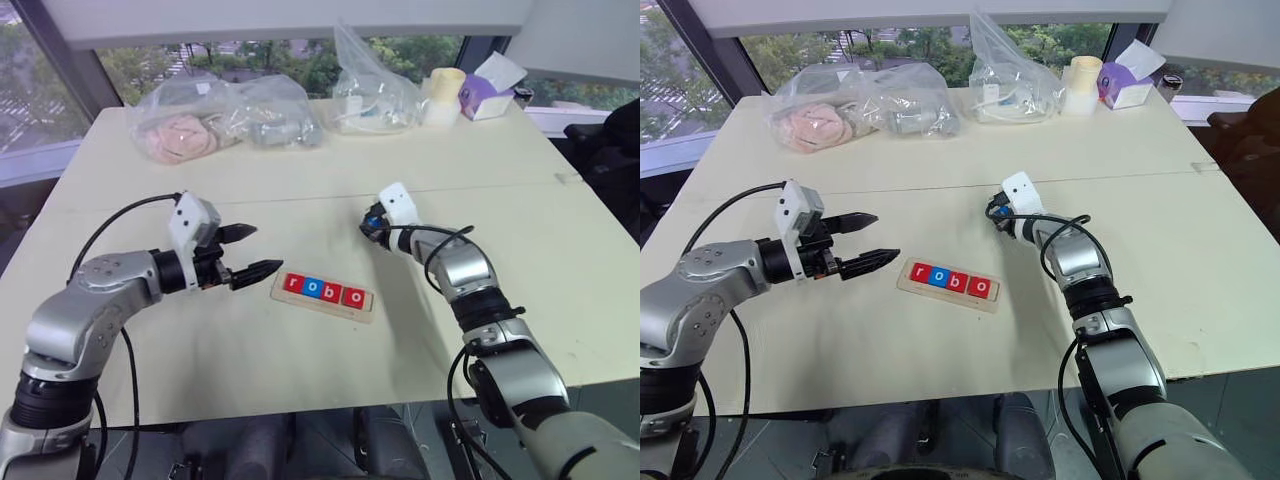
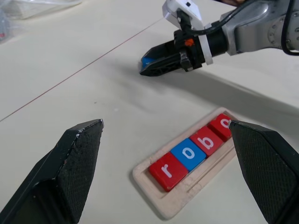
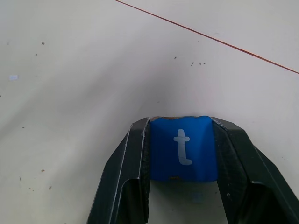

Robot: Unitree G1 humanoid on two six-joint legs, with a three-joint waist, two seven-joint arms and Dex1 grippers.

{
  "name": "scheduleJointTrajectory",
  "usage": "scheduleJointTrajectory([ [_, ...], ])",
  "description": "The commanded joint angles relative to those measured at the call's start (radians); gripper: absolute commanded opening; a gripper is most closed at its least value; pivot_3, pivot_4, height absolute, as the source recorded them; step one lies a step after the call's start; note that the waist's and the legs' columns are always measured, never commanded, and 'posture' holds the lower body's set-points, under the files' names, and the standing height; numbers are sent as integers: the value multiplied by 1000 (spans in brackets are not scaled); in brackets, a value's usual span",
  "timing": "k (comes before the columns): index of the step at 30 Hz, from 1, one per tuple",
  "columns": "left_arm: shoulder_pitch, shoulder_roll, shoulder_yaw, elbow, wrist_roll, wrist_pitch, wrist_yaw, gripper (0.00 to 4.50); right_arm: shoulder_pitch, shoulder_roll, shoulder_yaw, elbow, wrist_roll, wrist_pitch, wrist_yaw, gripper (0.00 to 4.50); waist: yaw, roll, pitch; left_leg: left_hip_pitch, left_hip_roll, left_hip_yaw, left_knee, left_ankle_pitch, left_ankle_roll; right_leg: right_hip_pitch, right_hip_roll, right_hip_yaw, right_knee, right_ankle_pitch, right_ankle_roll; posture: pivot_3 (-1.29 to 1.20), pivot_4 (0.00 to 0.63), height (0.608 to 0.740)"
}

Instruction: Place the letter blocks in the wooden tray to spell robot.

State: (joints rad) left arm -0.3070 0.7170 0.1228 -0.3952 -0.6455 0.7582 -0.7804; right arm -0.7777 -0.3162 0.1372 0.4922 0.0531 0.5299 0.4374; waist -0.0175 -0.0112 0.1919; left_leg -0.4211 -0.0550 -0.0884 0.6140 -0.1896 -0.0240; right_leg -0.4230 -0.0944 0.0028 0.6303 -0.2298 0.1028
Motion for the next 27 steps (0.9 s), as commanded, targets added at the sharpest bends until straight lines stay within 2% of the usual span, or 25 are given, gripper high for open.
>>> scheduleJointTrajectory([
  [1,-10,-10,2,-39,-9,-8,14,4500,21,6,-33,-89,-10,32,-48,1215,1,0,0,0,0,0,0,0,0,0,0,0,0,0,0,0,150,740],
  [5,-11,-8,-51,-50,23,-31,-3,4500,66,15,-125,-257,-9,130,-178,1215,1,0,0,-1,0,0,-1,0,0,-1,0,0,0,0,1,0,150,740],
  [9,-23,-44,-114,-61,26,-53,-17,4500,226,147,-315,-678,10,467,-385,1215,8,1,0,-1,1,-1,-1,0,0,-2,0,0,0,0,0,0,150,740],
  [13,-44,-65,-153,-39,40,-65,-46,4500,365,227,-320,-1018,-9,736,-447,1215,3,1,0,-2,1,-1,-2,0,0,-3,0,0,0,0,0,0,150,740],
  [16,-61,-71,-180,-1,60,-91,-78,4500,419,277,-312,-1177,-5,885,-464,1215,-1,2,-1,-2,1,0,-2,0,0,-4,0,1,0,0,-1,0,150,740],
  [23,-105,-98,-209,62,82,-125,-120,4500,475,335,-307,-1264,-5,1057,-463,1215,4,2,-1,-2,2,0,-2,0,0,-3,-1,1,-1,0,-1,0,150,740],
  [27,-112,-102,-217,77,92,-138,-128,4500,509,336,-292,-1250,-5,1055,-457,1215,3,2,-1,-3,1,0,-2,0,0,-3,-1,1,-1,0,-1,0,150,740],
])
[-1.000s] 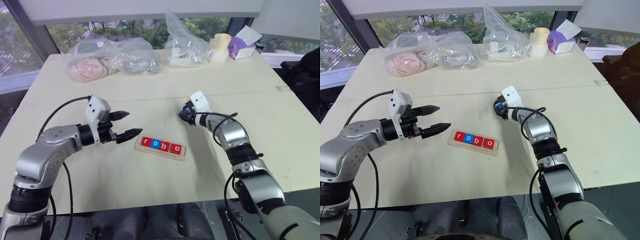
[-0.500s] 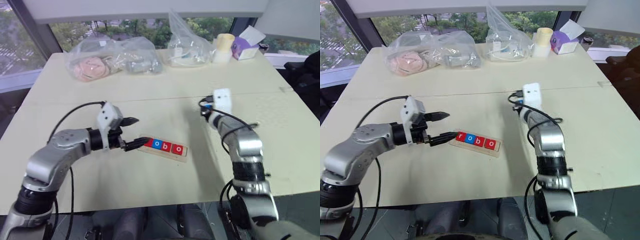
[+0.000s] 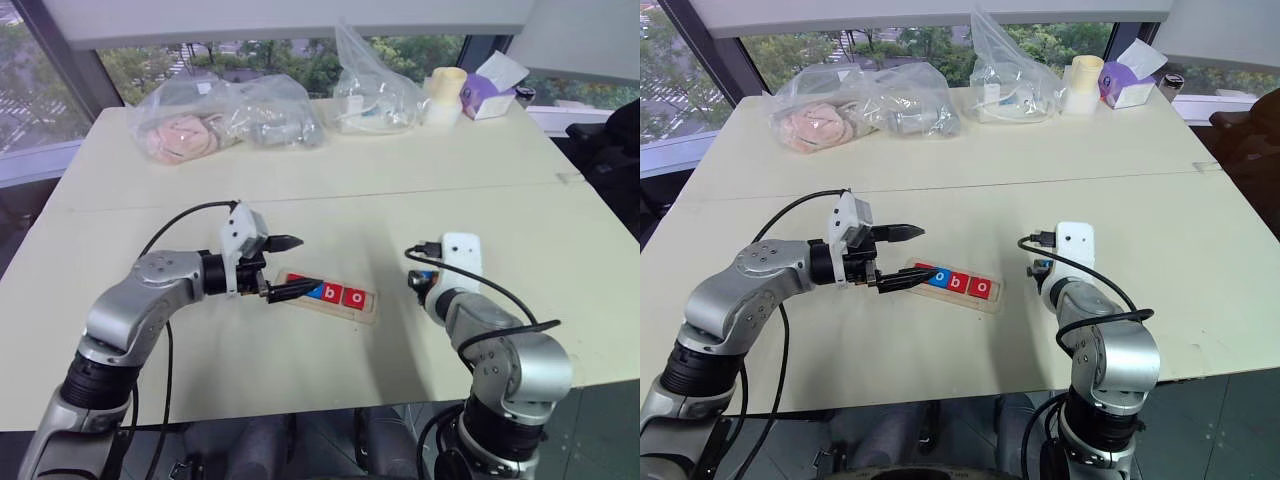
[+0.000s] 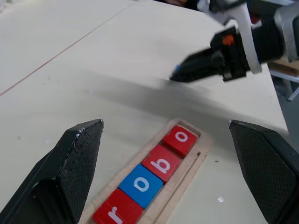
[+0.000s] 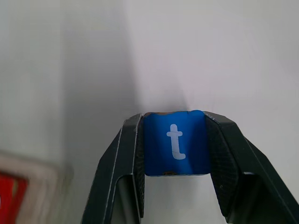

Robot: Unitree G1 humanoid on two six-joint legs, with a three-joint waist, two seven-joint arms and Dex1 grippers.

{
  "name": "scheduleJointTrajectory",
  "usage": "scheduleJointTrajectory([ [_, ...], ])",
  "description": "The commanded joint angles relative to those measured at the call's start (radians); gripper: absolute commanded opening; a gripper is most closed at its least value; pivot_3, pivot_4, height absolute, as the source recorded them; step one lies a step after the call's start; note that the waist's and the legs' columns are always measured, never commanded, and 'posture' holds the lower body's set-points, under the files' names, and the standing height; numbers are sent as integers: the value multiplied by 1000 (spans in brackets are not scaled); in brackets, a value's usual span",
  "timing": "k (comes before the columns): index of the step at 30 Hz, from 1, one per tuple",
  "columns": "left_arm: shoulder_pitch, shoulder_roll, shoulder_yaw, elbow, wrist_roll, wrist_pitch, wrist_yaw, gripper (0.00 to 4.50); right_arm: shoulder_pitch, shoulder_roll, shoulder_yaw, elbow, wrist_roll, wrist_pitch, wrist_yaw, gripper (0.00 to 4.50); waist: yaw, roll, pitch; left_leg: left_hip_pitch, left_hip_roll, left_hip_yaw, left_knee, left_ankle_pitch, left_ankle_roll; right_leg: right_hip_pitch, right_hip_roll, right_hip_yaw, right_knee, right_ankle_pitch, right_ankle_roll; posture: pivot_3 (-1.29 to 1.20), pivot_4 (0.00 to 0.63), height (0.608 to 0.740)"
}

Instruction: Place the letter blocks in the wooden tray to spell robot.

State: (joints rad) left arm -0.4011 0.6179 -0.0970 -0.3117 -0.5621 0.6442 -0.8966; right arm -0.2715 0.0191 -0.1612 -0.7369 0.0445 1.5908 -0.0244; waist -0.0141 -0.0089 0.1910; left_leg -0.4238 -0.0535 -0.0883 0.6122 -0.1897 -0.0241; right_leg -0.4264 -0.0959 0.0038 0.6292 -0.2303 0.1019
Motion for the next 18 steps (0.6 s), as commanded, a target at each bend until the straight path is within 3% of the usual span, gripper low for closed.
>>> scheduleJointTrajectory([
  [1,-17,-2,3,-5,11,-25,-13,4500,4,2,4,-16,3,-12,6,1715,-1,0,0,0,0,0,0,0,0,0,0,0,0,0,0,0,150,740],
  [6,1,5,15,-15,15,-25,-12,4500,-25,-2,-15,-13,10,-61,24,4225,-1,0,0,0,0,0,0,0,0,0,0,0,0,0,0,0,150,740],
  [7,5,8,18,-18,17,-25,-11,4500,-39,7,-39,-22,13,-77,29,4463,-2,0,0,0,0,0,0,0,0,0,0,0,0,0,0,0,150,740],
  [10,7,23,47,-23,1,-14,-11,4500,-43,-96,-83,-46,51,-160,119,4463,-1,0,0,0,0,0,0,0,0,0,0,0,0,0,0,0,150,740],
  [14,3,54,56,-37,-18,4,-38,4500,-14,-256,-170,20,200,-288,356,4463,-1,0,0,-1,0,-1,0,0,0,0,0,-1,-1,0,1,0,150,740],
  [18,41,151,51,-107,-51,43,-130,4500,157,-643,-78,194,217,-733,796,4463,0,0,1,-2,0,0,0,0,0,1,-1,-2,-3,-1,2,0,150,740],
])
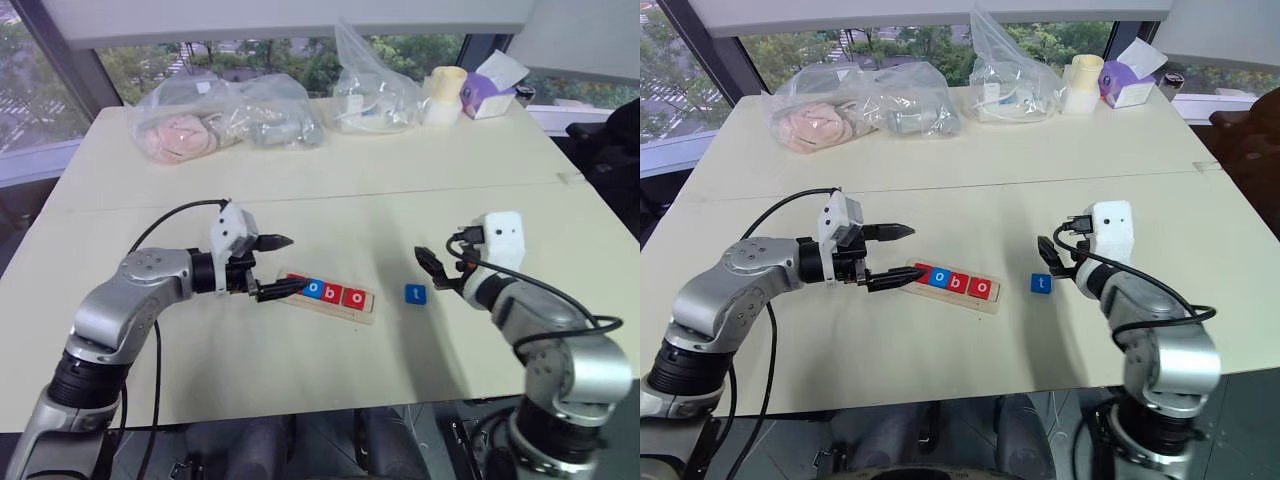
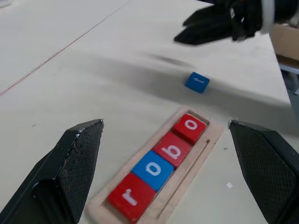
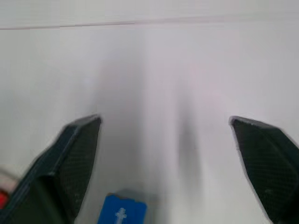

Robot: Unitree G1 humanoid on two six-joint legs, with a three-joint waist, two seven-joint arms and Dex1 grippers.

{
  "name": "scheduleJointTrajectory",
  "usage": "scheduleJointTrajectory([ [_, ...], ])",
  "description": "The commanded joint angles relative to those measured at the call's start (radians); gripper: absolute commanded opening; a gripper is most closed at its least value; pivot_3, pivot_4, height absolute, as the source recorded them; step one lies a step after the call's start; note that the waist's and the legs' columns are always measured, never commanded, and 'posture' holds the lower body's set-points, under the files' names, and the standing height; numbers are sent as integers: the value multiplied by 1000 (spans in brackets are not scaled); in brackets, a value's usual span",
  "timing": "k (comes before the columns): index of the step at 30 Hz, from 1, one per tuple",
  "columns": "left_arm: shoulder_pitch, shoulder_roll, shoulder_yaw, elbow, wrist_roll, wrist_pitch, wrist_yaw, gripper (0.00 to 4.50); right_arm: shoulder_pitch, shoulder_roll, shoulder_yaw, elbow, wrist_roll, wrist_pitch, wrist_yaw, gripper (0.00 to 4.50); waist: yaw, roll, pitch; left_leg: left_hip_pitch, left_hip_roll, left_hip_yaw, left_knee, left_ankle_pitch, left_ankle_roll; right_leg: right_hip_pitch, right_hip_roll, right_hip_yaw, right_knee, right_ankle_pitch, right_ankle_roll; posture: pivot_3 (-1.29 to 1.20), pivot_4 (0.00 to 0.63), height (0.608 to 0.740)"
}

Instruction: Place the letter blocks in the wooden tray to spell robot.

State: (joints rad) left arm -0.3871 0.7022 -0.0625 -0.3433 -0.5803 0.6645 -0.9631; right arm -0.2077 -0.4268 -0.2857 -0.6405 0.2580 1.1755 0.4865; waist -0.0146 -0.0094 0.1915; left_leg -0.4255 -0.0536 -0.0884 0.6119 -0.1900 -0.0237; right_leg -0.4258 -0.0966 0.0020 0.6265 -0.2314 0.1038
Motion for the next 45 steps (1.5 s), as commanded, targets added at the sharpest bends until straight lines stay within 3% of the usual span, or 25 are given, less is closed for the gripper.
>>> scheduleJointTrajectory([
  [1,37,83,22,-86,-40,29,-74,4500,120,-249,62,134,-1,-409,338,4463,-1,0,0,0,0,1,0,0,1,0,-1,0,-2,-1,1,0,150,740],
  [4,93,163,61,-152,-90,70,-112,4500,145,-355,74,312,13,-645,502,4463,-9,-1,1,0,1,2,-1,-1,2,3,0,0,-6,-2,4,0,150,740],
  [8,137,228,99,-190,-124,106,-127,4500,102,-411,169,498,-74,-932,582,4463,-3,-1,1,1,1,2,0,-1,2,3,0,0,-6,0,1,0,150,740],
  [15,241,320,123,-210,-51,38,-155,4500,10,-412,267,688,-85,-1100,694,4463,2,-2,2,0,1,2,0,-2,2,3,-1,0,-7,0,0,0,150,740],
  [21,300,331,168,-251,-72,52,-132,4500,-11,-415,280,716,-70,-1127,729,4463,4,-2,2,0,1,1,0,-2,2,3,-1,0,-7,1,-1,0,150,740],
  [28,320,323,174,-280,-86,73,-100,4500,-19,-401,290,730,-71,-1138,735,1140,4,-2,2,0,1,1,0,-2,2,3,-1,0,-7,1,-1,0,150,740],
  [32,322,329,173,-279,-83,67,-96,4500,-31,-393,284,671,-40,-1067,721,1140,4,-2,2,0,1,1,0,-2,2,3,-1,0,-7,1,-1,0,150,740],
  [37,311,330,160,-279,-75,61,-94,4500,-40,-383,316,447,27,-856,686,1140,2,-2,2,0,1,1,0,-2,2,2,-1,0,-6,1,-1,0,150,740],
  [45,308,320,137,-269,-50,44,-93,4500,-69,-395,413,326,-28,-727,631,1140,7,-2,2,-1,1,1,0,-2,2,2,-2,0,-7,1,-1,0,150,740],
])
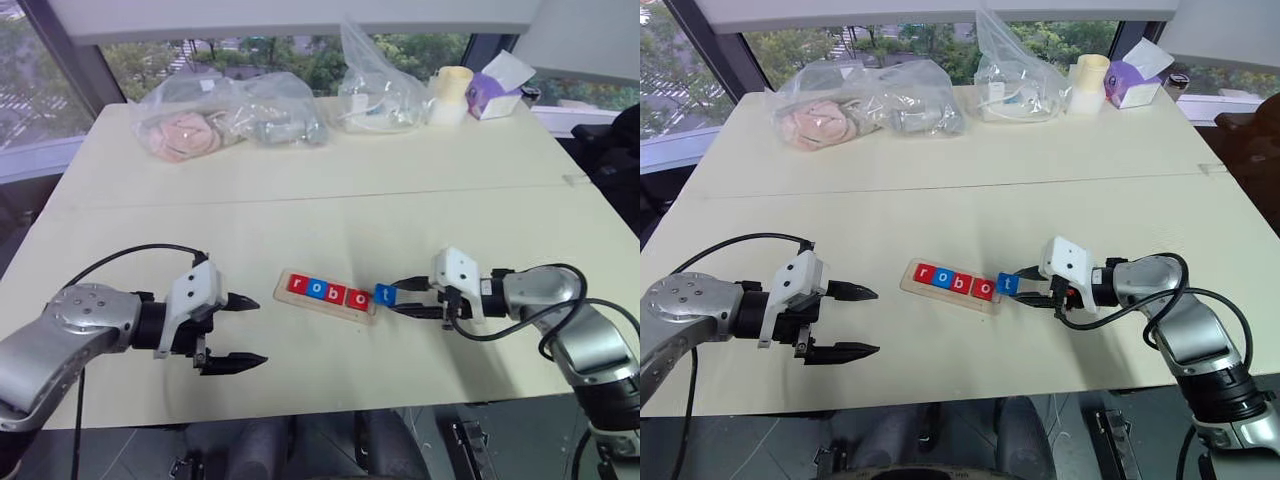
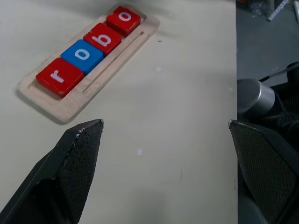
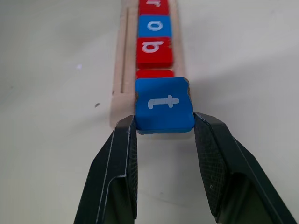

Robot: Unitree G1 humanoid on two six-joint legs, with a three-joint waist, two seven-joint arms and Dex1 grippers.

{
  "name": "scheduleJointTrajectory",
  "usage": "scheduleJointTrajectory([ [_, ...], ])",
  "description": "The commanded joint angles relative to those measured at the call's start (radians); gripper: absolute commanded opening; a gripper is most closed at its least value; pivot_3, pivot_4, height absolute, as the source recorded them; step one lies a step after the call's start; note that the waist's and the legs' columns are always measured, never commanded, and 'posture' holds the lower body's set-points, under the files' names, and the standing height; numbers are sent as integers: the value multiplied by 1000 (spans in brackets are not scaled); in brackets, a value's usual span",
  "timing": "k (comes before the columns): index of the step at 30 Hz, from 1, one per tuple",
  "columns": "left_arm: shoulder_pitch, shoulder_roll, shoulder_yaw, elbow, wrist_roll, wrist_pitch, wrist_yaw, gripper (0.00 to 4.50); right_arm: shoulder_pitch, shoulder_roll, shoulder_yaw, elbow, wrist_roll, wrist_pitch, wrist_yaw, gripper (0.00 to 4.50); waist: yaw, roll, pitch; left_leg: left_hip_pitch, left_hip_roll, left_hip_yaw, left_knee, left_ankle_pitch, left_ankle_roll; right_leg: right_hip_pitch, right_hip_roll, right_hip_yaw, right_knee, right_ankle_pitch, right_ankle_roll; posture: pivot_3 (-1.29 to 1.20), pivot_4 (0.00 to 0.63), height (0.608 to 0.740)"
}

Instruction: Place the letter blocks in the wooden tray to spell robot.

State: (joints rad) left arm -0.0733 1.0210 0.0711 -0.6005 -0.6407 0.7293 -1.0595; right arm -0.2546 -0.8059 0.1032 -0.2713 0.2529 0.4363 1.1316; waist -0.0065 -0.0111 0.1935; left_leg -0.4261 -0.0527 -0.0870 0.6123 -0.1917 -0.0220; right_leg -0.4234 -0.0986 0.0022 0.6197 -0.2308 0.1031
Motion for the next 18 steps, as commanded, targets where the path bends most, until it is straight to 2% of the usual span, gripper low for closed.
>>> scheduleJointTrajectory([
  [1,-6,0,1,-11,13,-22,5,4500,-29,-17,34,-44,-34,18,-21,1140,-2,0,0,0,0,0,0,0,0,0,0,0,0,0,0,0,150,740],
  [6,-12,-11,-11,-14,20,-21,16,4500,-56,-36,86,-31,-100,-10,-24,1140,-3,0,0,0,0,0,0,0,0,0,0,0,0,0,0,0,150,740],
  [18,2,-29,-30,-2,58,-48,32,4500,-98,-21,125,3,-130,8,-38,1140,-4,0,0,0,0,0,0,0,0,0,0,0,0,0,0,0,150,740],
])
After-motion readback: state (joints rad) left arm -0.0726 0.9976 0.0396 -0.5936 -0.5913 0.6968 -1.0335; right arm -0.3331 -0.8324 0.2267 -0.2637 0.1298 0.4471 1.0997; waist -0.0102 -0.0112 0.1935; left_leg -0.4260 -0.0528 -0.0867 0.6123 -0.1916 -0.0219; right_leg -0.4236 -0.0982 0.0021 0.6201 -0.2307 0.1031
